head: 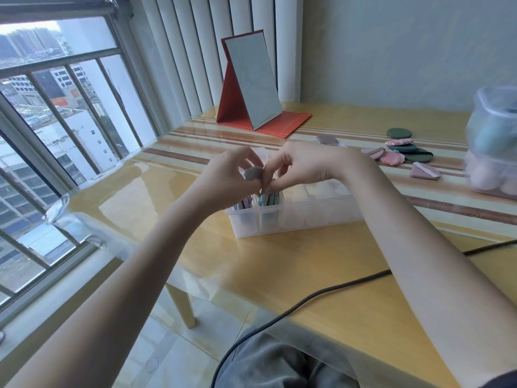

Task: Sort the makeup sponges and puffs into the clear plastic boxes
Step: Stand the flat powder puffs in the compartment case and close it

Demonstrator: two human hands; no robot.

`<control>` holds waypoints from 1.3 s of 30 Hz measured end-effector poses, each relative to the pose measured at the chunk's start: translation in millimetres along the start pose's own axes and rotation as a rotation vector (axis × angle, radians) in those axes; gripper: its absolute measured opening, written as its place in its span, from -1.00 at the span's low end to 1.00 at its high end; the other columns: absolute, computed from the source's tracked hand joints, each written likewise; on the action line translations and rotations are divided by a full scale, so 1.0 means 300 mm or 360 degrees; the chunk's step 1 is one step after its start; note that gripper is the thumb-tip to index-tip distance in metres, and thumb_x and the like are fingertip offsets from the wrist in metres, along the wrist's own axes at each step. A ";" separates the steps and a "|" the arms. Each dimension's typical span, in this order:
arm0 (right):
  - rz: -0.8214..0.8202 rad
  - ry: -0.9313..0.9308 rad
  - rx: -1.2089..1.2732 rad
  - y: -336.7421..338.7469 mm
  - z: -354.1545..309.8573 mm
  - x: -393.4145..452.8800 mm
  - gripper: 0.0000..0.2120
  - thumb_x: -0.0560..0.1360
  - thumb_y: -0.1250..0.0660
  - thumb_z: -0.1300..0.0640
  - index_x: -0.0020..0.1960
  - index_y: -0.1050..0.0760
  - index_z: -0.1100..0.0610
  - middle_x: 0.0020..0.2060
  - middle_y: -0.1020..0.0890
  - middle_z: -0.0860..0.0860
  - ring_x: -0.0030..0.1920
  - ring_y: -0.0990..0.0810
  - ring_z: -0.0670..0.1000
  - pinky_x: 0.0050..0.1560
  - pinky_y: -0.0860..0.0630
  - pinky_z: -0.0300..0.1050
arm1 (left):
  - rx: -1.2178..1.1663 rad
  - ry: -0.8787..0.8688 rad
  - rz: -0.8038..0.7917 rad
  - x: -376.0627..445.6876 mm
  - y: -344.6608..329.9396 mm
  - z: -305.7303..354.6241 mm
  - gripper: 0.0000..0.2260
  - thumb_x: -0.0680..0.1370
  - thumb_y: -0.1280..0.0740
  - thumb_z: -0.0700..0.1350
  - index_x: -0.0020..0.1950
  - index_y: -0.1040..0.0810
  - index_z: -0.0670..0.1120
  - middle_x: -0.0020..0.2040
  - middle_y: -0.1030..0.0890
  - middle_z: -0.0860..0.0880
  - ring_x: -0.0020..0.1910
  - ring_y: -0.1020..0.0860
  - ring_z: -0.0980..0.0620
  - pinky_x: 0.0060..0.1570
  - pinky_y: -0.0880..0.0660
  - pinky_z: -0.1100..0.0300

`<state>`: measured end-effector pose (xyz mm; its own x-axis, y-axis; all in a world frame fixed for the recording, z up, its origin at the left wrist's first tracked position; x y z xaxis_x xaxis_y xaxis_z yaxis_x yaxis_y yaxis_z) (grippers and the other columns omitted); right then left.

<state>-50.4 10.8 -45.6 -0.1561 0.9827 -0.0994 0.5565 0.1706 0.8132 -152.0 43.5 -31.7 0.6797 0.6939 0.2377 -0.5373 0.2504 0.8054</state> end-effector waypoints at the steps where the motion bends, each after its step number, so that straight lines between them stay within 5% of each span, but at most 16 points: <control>1: -0.0020 -0.0008 -0.0015 -0.002 0.000 -0.001 -0.87 0.46 -0.42 -0.01 -0.19 -0.62 -0.26 -0.36 -0.55 -0.40 -0.19 -0.49 -0.23 -0.14 -0.34 -0.24 | -0.0010 0.0006 -0.0031 0.000 -0.001 -0.001 -0.80 0.42 -0.43 -0.17 0.02 -0.56 -0.02 -0.04 -0.59 0.03 -0.14 -0.52 0.12 -0.07 -0.51 0.17; 4: -0.0050 -0.0021 -0.0033 -0.011 -0.003 0.001 -0.89 0.48 -0.41 0.02 -0.14 -0.61 -0.21 -0.41 -0.54 -0.41 -0.27 -0.49 -0.38 -0.22 -0.31 -0.32 | -0.0164 0.0056 -0.0240 -0.006 -0.007 -0.004 -0.79 0.47 -0.43 -0.12 0.10 -0.61 -0.04 -0.03 -0.63 0.08 -0.06 -0.59 0.15 -0.02 -0.51 0.27; 7: -0.0019 -0.0047 -0.0019 -0.011 -0.010 0.003 -0.90 0.49 -0.41 0.03 -0.06 -0.65 -0.17 -0.25 -0.64 -0.29 -0.17 -0.56 -0.26 -0.14 -0.41 -0.28 | -0.0298 0.0069 -0.0399 -0.012 -0.009 -0.007 -0.82 0.57 -0.30 -0.04 0.10 -0.63 -0.01 -0.07 -0.67 0.11 -0.10 -0.60 0.24 0.01 -0.51 0.27; 10: -0.0018 -0.0057 -0.0102 -0.007 -0.024 -0.007 -0.87 0.49 -0.39 0.02 0.01 -0.67 -0.11 -0.20 -0.63 -0.24 -0.18 -0.55 -0.24 -0.20 -0.40 -0.34 | -0.0253 0.0051 -0.0405 -0.006 -0.003 -0.015 -0.80 0.61 -0.24 -0.13 0.16 -0.60 -0.01 -0.07 -0.66 0.09 -0.14 -0.61 0.21 0.02 -0.54 0.27; 13: -0.0110 -0.0046 -0.0134 -0.011 -0.022 -0.019 -0.89 0.48 -0.42 0.01 0.00 -0.63 -0.10 -0.21 -0.58 -0.31 -0.29 -0.48 -0.45 -0.35 -0.33 -0.53 | -0.0086 0.0002 -0.0344 0.009 0.003 -0.012 -0.71 0.56 -0.32 -0.18 0.25 -0.53 0.07 0.01 -0.65 0.03 -0.01 -0.62 0.09 0.04 -0.54 0.17; 15: -0.0148 -0.0045 -0.0126 -0.015 -0.017 -0.024 -0.90 0.47 -0.43 -0.02 -0.01 -0.61 -0.10 -0.26 -0.55 -0.35 -0.32 -0.44 -0.49 -0.29 -0.31 -0.46 | 0.0025 -0.0024 -0.0273 0.014 0.015 -0.004 -0.76 0.54 -0.34 -0.16 0.17 -0.56 0.06 0.00 -0.64 0.04 -0.02 -0.60 0.08 0.00 -0.52 0.19; 20: -0.0058 -0.0050 -0.0032 -0.007 -0.015 -0.014 -0.88 0.45 -0.43 -0.09 -0.12 -0.63 -0.06 -0.21 -0.62 -0.21 -0.23 -0.53 -0.25 -0.19 -0.38 -0.29 | 0.0229 -0.0099 -0.0277 0.013 0.016 0.002 -0.79 0.58 -0.27 -0.12 0.16 -0.62 -0.04 0.10 -0.63 0.02 0.03 -0.57 0.08 0.08 -0.45 0.20; 25: -0.0076 -0.0076 -0.0053 -0.010 -0.009 -0.014 -0.97 0.44 -0.47 0.02 -0.13 -0.63 -0.09 -0.37 -0.59 -0.32 -0.29 -0.52 -0.33 -0.28 -0.37 -0.48 | 0.0225 -0.0282 -0.0307 0.014 -0.015 0.032 -0.81 0.55 -0.32 -0.03 0.08 -0.66 -0.04 0.02 -0.58 0.04 0.03 -0.49 0.09 0.11 -0.37 0.21; 30: -0.0010 -0.0091 -0.0043 0.006 -0.017 -0.012 -0.84 0.42 -0.49 0.06 -0.01 -0.69 0.01 -0.09 -0.70 -0.05 0.02 -0.64 0.03 0.14 -0.56 -0.04 | 0.0475 -0.0439 -0.0002 0.012 -0.001 0.056 -0.82 0.49 -0.40 -0.03 0.05 -0.66 -0.04 -0.10 -0.49 0.07 -0.02 -0.40 0.08 0.02 -0.40 0.07; 33: -0.0069 -0.0102 -0.0094 -0.007 -0.021 -0.016 -0.88 0.44 -0.46 0.02 -0.04 -0.64 -0.02 -0.05 -0.68 -0.05 0.06 -0.62 0.00 0.10 -0.51 -0.10 | 0.0377 -0.0430 0.0095 -0.003 0.020 0.074 -0.76 0.45 -0.45 -0.07 0.10 -0.61 -0.06 -0.14 -0.59 0.06 -0.11 -0.55 0.08 -0.07 -0.43 0.21; 36: -0.0116 -0.0136 -0.0089 -0.016 -0.016 -0.018 -0.87 0.48 -0.42 0.02 0.00 -0.61 0.00 -0.06 -0.67 -0.09 0.06 -0.61 -0.01 -0.02 -0.47 -0.30 | 0.0265 -0.0388 -0.0008 -0.005 0.010 0.072 -0.83 0.49 -0.41 -0.11 0.06 -0.61 -0.12 -0.09 -0.67 -0.01 -0.08 -0.63 0.03 0.03 -0.53 0.10; 39: -0.0083 -0.0132 -0.0036 -0.004 -0.008 -0.016 -0.87 0.45 -0.45 0.05 -0.01 -0.68 0.00 -0.10 -0.71 -0.08 0.01 -0.66 -0.01 0.07 -0.53 -0.18 | 0.0284 -0.0356 -0.0127 0.002 0.002 0.069 -0.85 0.52 -0.36 -0.19 0.07 -0.63 -0.13 -0.04 -0.68 -0.02 -0.05 -0.62 0.05 0.05 -0.52 0.19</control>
<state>-52.2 5.6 -44.7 -0.1158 0.9752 -0.1886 0.5306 0.2212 0.8183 -141.6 30.0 -19.9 0.8202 0.5055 0.2678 -0.3949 0.1616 0.9044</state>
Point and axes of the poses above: each hand's wrist, its own x-axis towards the middle knuckle, its own y-axis out of the back of the hand, z = x × y, the point moved 8 cm from there along x, towards the middle knuckle
